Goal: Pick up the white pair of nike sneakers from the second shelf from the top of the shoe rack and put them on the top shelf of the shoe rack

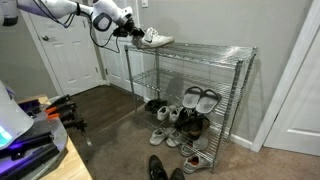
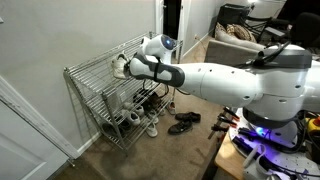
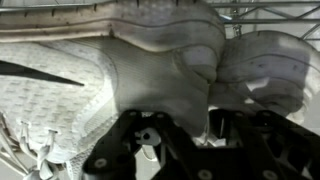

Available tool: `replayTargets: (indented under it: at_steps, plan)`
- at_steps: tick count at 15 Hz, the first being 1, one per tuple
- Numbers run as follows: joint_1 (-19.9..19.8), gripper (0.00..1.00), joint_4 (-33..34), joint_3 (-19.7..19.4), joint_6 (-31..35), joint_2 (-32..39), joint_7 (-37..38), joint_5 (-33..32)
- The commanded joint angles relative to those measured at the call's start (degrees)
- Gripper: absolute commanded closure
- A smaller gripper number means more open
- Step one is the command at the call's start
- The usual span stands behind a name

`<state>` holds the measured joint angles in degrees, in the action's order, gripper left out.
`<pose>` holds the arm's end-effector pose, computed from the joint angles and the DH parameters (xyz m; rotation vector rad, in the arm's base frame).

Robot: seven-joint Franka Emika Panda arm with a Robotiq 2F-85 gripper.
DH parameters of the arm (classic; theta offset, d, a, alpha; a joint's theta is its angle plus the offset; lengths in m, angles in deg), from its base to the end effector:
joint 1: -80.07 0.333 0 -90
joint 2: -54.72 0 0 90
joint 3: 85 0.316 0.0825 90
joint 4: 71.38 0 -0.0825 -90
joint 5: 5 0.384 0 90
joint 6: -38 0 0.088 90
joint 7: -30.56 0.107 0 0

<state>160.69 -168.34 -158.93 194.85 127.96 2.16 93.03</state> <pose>0.6417 0.2523 0.3032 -2.8230 0.0154 -1.3711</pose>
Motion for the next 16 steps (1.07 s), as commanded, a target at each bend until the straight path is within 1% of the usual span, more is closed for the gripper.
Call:
replayTargets:
  at_steps: [1, 3, 5, 8, 12, 13, 14, 15, 16]
  plan:
    - [2.11, 0.95, 0.15, 0.16, -0.11, -1.14, -7.85, 2.64]
    - [2.18, 0.95, 1.48, 0.18, 1.02, -0.45, -11.77, 4.88]
    - [0.79, 0.95, 3.67, -0.03, 1.03, 0.26, -13.53, 6.29]
    - [-2.10, 0.95, 7.32, 0.03, 1.31, 0.82, -13.84, 8.81]
    - [-6.69, 0.95, 11.56, 0.56, 1.55, 2.04, -12.25, 10.98]
    - [-7.40, 0.70, 11.90, 0.78, 1.70, 2.35, -11.48, 10.95]
    - [-8.12, 0.60, 12.40, 0.98, 1.86, 2.63, -11.57, 11.49]
    - [-8.26, 0.56, 12.19, 1.13, 2.00, 2.60, -11.95, 12.40]
    - [-8.56, 0.49, 12.29, 1.22, 2.13, 2.77, -12.35, 13.33]
